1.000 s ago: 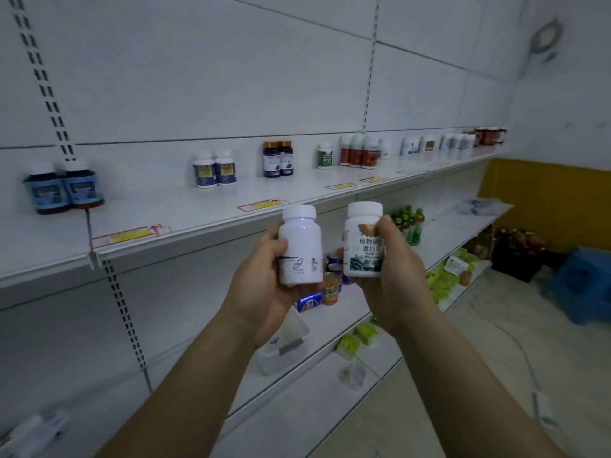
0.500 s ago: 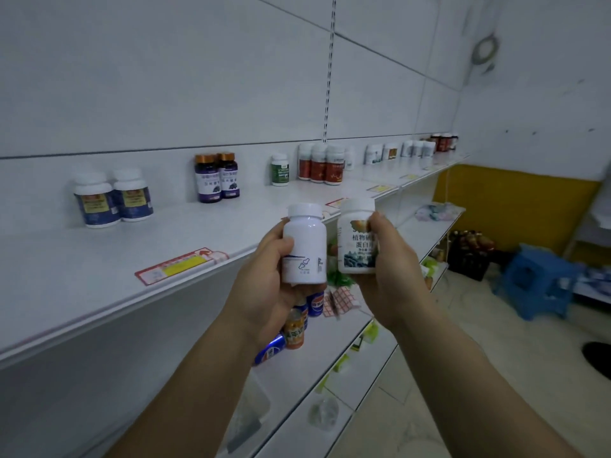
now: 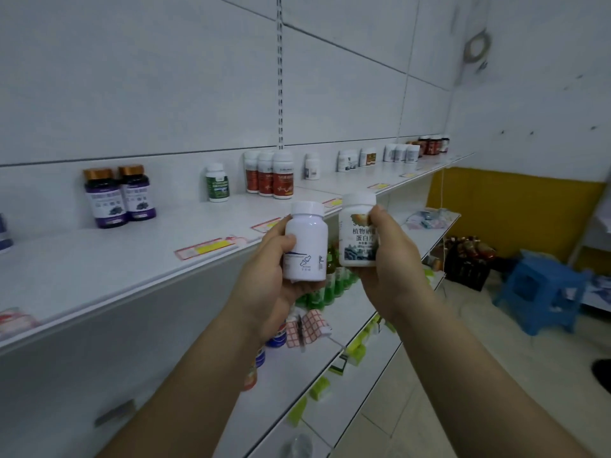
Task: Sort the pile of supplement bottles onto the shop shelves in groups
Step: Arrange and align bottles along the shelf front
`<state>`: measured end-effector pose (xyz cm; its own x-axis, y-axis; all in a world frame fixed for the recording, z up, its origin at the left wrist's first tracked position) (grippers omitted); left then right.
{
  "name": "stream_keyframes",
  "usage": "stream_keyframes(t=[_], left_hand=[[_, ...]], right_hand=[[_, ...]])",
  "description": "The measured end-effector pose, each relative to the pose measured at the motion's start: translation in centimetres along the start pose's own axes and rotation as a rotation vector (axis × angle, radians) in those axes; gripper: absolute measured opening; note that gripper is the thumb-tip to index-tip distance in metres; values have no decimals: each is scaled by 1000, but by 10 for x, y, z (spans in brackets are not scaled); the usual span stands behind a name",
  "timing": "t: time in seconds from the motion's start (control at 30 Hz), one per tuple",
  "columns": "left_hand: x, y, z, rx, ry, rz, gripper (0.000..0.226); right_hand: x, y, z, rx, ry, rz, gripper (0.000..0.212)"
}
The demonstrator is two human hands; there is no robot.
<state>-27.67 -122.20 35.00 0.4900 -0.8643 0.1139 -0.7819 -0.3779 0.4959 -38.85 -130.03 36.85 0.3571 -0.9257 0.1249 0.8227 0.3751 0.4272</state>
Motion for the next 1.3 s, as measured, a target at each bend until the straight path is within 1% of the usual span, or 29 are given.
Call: stream_keyframes(t=[0.23, 0.47, 0.63, 0.83, 0.93, 1.07, 1.23, 1.3], left_hand=[[59, 107, 71, -55, -9, -31, 31], [110, 166, 108, -90, -15, -63, 30], [154, 181, 123, -119, -2, -34, 34], [240, 189, 139, -177, 42, -6, 43], [281, 193, 148, -184, 50, -23, 45], [321, 197, 154, -140, 54, -39, 48], [357, 197, 155, -107, 112, -94, 46], [370, 199, 157, -63, 145, -147, 44]], right_hand=[[77, -106, 47, -50, -7, 11, 20], [145, -160, 64, -61, 4, 49, 20], [196, -172, 61, -47, 9, 68, 21], [283, -178, 48, -60, 17, 104, 24], [327, -183, 42, -75, 31, 97, 25], [376, -185, 36, -21, 61, 105, 25], [423, -178, 25, -13, 79, 187, 21], [444, -174, 23, -13, 83, 245, 21]])
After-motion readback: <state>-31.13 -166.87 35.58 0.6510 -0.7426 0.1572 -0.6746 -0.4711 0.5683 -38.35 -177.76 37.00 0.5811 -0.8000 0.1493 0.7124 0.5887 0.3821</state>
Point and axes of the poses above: each hand's wrist, its own x-axis towards the middle knuckle, its own y-axis out of the palm, z = x × y, the point moved 10 cm from there along x, towards the middle knuckle, and after that the axes turned 5 degrees about -z, right-handed, at the moved point
